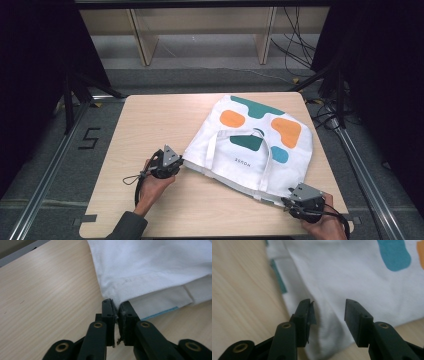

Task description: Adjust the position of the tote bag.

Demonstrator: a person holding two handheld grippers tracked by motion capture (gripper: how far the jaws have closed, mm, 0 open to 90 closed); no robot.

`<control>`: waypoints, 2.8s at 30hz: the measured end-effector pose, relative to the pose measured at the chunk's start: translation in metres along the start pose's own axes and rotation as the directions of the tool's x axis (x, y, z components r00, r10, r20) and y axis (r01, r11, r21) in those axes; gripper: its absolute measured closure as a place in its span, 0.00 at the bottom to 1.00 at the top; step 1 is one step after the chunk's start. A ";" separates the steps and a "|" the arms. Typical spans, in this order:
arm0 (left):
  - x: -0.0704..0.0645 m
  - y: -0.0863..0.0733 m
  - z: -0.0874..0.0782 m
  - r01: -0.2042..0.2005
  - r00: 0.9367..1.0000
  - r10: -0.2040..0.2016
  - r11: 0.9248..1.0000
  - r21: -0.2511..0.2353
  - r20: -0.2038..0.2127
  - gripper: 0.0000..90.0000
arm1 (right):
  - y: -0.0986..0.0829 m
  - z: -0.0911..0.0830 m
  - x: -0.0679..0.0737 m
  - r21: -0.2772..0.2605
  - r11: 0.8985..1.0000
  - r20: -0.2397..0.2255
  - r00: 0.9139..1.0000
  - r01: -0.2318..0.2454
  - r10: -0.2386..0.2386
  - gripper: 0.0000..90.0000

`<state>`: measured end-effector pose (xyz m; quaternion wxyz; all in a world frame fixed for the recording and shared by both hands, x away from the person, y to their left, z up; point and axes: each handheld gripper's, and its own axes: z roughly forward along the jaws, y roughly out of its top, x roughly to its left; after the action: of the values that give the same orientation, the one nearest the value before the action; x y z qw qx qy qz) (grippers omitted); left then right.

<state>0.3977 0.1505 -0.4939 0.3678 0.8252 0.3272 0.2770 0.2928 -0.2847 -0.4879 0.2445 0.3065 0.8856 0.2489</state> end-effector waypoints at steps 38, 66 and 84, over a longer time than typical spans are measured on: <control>-0.022 0.007 0.025 -0.135 0.990 0.137 0.990 0.047 -0.024 0.93 | -0.004 0.003 -0.024 -0.023 0.998 0.021 0.998 -0.054 0.055 0.95; -0.045 -0.036 -0.055 -0.102 0.994 0.105 0.990 0.099 -0.019 0.53 | 0.005 0.024 -0.032 -0.046 0.997 0.000 0.998 -0.060 0.060 0.86; -0.058 -0.035 -0.056 -0.126 0.991 0.131 0.984 0.129 -0.028 0.61 | 0.009 -0.007 -0.042 -0.269 0.948 -0.001 0.985 -0.169 0.175 0.93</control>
<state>0.3103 0.1489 -0.5021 0.2900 0.8612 0.2966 0.2937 0.3214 -0.3087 -0.4657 0.2712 0.3494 0.8108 0.3834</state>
